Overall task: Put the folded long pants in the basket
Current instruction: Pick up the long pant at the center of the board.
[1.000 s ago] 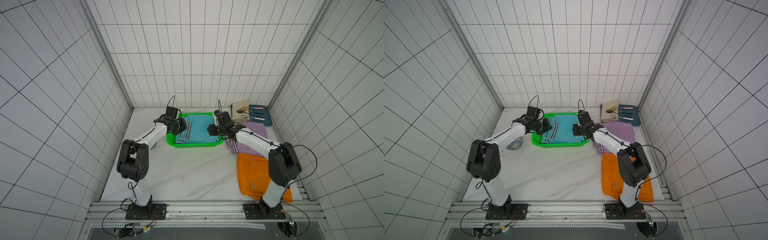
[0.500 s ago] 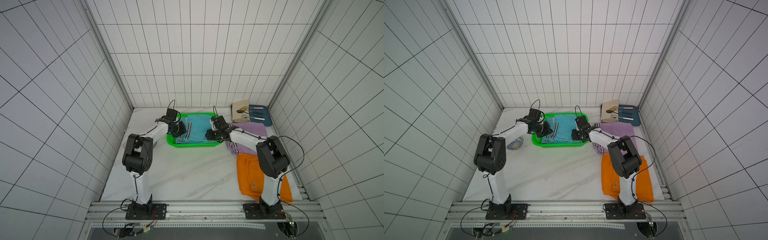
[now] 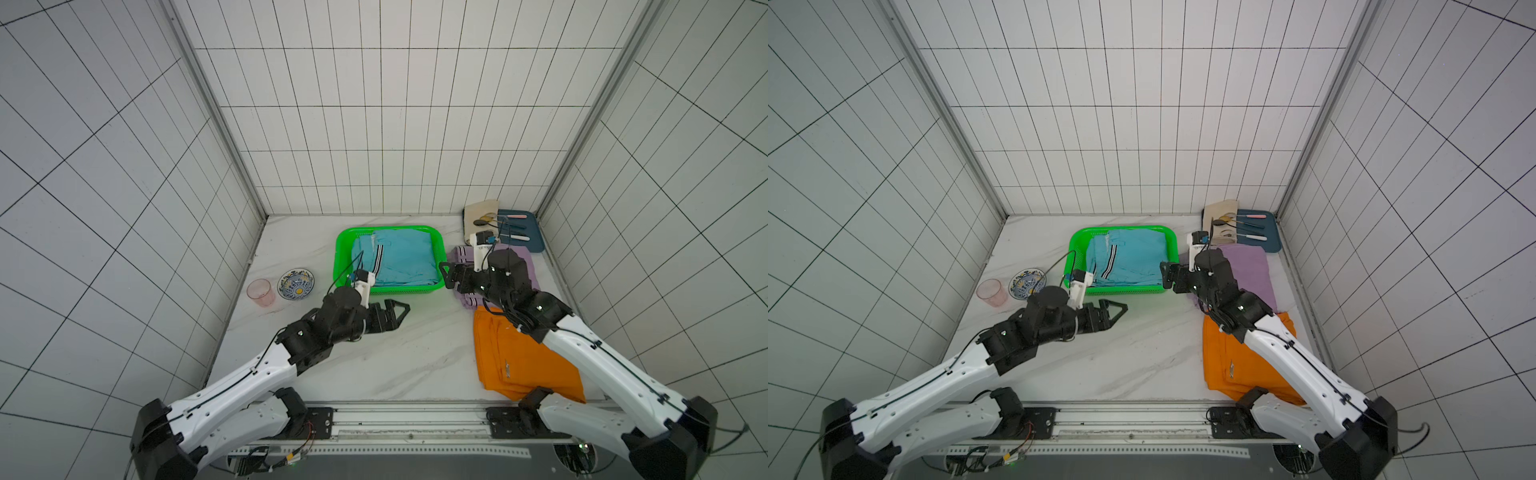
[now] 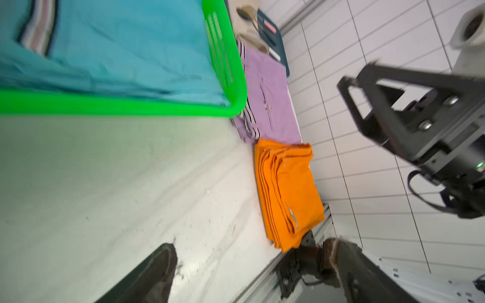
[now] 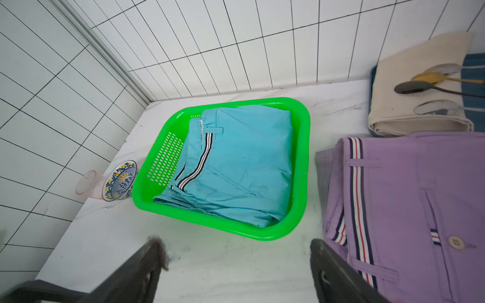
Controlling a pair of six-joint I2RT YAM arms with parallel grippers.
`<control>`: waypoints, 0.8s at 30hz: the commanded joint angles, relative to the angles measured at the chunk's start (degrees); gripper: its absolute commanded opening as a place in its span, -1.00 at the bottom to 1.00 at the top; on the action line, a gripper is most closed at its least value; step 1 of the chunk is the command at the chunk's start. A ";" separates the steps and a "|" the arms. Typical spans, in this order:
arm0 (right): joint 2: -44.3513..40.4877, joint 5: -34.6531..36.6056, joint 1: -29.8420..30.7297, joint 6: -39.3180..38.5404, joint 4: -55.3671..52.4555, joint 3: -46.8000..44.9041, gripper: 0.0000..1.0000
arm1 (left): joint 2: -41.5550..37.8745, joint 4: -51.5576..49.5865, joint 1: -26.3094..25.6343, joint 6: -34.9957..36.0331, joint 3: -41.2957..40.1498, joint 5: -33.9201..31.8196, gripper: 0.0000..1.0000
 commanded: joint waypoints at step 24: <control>-30.02 10.25 3.17 3.71 -17.28 -13.70 0.98 | 63.59 37.88 -15.24 -12.03 17.56 6.85 0.82</control>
